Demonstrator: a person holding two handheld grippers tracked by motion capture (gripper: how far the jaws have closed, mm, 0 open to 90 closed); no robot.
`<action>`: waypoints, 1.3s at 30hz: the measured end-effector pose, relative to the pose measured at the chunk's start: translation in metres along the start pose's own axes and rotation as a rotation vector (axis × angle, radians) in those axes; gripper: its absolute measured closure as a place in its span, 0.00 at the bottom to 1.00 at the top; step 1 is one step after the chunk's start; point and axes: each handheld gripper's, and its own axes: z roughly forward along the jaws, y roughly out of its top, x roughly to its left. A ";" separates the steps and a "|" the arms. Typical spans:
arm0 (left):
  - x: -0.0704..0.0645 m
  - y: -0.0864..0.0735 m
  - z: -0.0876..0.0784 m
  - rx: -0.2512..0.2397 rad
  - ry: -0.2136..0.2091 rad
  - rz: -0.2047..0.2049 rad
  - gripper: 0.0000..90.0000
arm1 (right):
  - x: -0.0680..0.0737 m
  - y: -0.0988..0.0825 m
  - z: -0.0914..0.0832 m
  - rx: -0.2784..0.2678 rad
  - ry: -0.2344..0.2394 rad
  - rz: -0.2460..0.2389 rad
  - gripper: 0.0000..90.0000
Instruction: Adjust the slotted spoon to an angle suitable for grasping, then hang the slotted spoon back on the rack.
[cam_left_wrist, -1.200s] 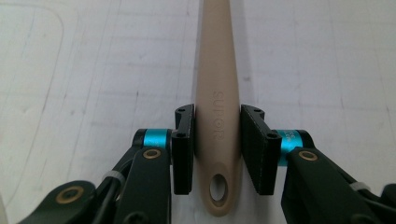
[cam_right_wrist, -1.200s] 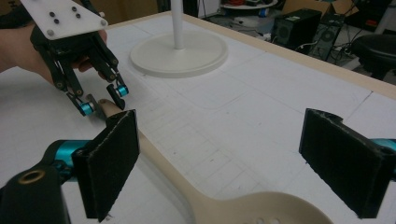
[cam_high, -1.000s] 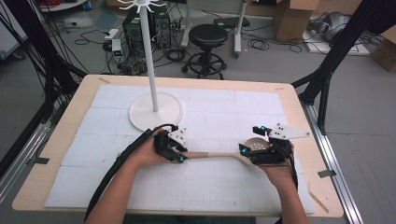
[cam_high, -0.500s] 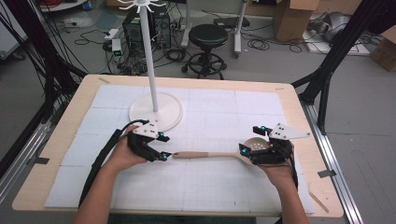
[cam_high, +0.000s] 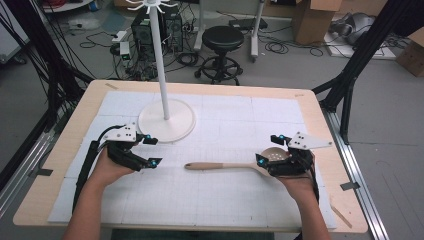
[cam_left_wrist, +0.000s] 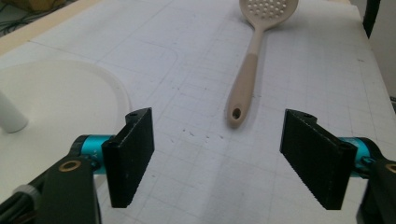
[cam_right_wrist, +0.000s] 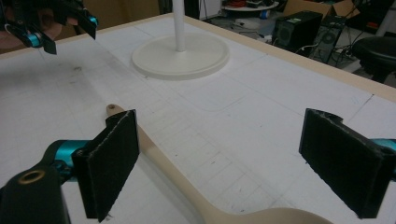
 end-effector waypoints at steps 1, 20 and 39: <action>0.001 0.000 -0.002 -0.002 0.004 0.002 0.27 | 0.000 0.000 0.000 0.000 0.000 0.009 0.12; 0.002 0.001 -0.028 -0.089 0.039 -0.040 0.06 | -0.003 -0.001 0.000 0.007 -0.004 0.015 0.12; 0.002 0.001 -0.035 -0.097 0.084 -0.026 0.04 | 0.010 0.023 0.042 0.121 0.085 -0.078 0.12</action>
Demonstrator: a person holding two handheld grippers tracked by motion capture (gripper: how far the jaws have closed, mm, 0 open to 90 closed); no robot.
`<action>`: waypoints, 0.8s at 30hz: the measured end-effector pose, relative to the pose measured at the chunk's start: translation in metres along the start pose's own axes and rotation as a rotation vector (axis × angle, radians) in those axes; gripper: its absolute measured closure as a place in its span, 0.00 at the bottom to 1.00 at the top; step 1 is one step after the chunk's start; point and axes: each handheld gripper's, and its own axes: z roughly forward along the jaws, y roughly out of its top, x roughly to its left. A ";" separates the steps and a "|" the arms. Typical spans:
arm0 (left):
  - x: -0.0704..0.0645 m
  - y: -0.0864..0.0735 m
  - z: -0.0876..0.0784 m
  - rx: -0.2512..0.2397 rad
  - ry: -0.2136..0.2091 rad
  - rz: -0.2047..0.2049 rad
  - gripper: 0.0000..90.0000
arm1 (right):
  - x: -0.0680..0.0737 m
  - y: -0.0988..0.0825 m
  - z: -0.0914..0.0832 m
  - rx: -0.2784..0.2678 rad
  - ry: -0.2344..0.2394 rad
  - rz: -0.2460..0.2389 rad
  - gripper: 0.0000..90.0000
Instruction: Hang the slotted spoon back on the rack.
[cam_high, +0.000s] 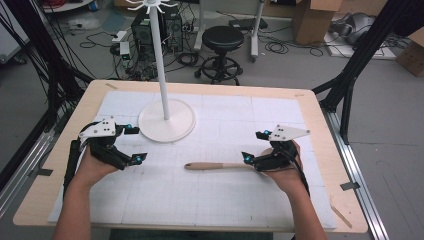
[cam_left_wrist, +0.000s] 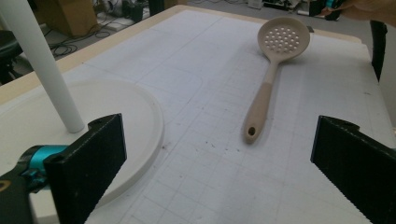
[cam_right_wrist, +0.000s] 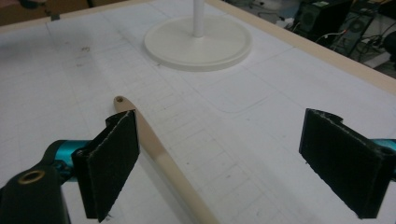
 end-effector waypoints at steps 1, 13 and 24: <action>0.000 0.000 -0.001 0.002 0.003 0.000 0.04 | 0.001 0.002 0.005 0.019 0.016 -0.006 0.12; -0.002 0.001 -0.001 -0.003 0.000 0.011 0.04 | 0.013 0.005 0.062 0.299 0.089 -0.100 0.15; -0.002 0.000 0.000 -0.003 -0.001 0.012 0.04 | 0.022 -0.004 0.091 0.479 0.111 -0.159 0.27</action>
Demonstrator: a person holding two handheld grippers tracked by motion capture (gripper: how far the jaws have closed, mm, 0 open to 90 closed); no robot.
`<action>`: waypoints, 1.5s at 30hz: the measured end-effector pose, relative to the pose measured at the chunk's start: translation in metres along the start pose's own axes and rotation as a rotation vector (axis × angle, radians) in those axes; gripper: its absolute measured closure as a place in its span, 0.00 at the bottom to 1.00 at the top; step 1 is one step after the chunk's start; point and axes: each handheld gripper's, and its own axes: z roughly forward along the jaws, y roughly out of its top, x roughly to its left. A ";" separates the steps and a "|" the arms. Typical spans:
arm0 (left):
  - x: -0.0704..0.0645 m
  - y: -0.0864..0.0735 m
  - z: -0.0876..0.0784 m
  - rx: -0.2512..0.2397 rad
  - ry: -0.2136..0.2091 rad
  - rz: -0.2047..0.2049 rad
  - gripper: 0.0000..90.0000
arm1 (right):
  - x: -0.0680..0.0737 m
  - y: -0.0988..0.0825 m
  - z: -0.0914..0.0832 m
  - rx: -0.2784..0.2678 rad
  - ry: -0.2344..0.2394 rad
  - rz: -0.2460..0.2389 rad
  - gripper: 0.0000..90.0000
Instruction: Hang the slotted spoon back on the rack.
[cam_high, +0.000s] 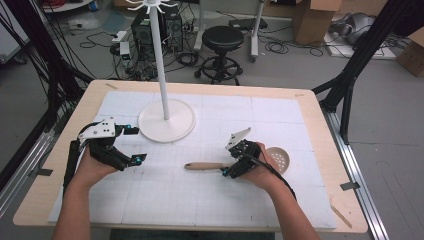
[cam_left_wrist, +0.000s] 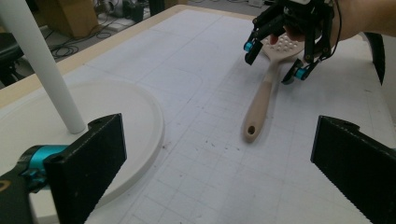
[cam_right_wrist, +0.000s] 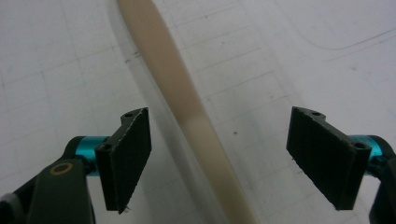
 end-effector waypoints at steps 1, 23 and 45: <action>0.000 0.000 0.000 0.001 -0.002 0.002 0.04 | 0.001 0.001 0.003 0.017 -0.003 -0.001 0.28; 0.000 -0.002 0.002 0.013 -0.003 0.004 0.04 | -0.005 0.014 0.012 0.140 0.061 0.022 0.73; 0.001 -0.002 -0.001 -0.006 -0.002 -0.001 0.04 | -0.008 0.024 -0.020 -0.038 0.078 0.057 0.84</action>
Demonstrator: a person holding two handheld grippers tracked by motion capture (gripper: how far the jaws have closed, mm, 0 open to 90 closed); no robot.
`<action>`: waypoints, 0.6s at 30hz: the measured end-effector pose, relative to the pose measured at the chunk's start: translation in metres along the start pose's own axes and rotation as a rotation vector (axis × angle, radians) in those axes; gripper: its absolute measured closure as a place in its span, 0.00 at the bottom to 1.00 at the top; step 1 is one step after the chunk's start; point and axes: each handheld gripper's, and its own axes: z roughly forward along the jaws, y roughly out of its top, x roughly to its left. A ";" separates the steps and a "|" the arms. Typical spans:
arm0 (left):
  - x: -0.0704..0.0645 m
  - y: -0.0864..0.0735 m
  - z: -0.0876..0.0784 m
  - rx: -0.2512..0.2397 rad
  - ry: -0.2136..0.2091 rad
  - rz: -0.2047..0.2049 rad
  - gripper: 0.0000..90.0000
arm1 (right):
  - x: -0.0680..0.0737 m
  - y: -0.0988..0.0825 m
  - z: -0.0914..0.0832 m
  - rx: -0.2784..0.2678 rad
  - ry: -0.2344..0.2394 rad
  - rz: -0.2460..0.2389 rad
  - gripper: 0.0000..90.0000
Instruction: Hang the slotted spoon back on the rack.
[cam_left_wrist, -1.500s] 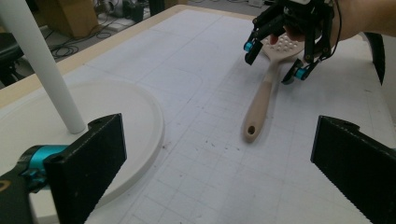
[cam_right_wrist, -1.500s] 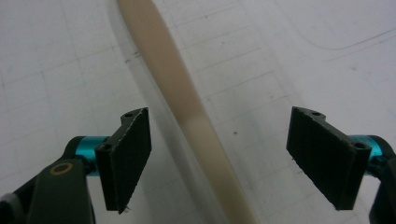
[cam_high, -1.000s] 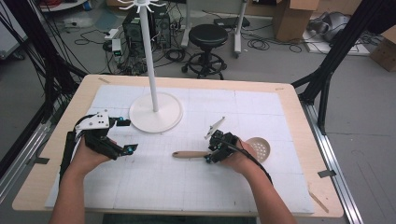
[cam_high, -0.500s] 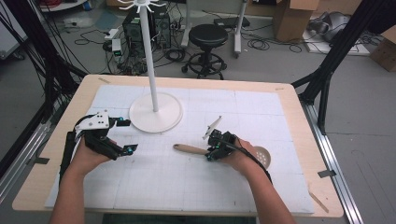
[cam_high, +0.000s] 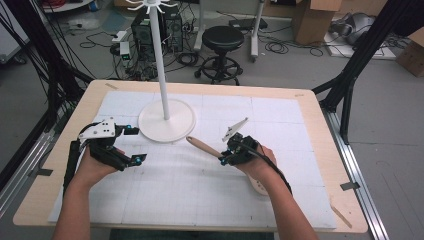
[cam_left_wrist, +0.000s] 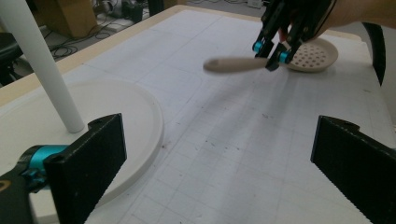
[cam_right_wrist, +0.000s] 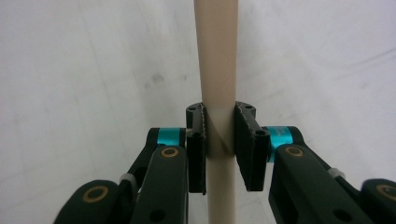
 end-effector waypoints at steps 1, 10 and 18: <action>0.000 0.000 0.000 -0.003 -0.001 -0.003 0.04 | 0.000 0.002 -0.006 -0.035 0.002 0.002 0.84; 0.000 0.001 -0.005 -0.021 0.005 0.000 0.04 | -0.005 0.019 -0.049 -0.225 0.006 0.005 0.84; 0.001 0.001 -0.007 -0.030 0.005 -0.003 0.04 | -0.013 0.050 -0.072 -0.313 0.026 -0.012 0.84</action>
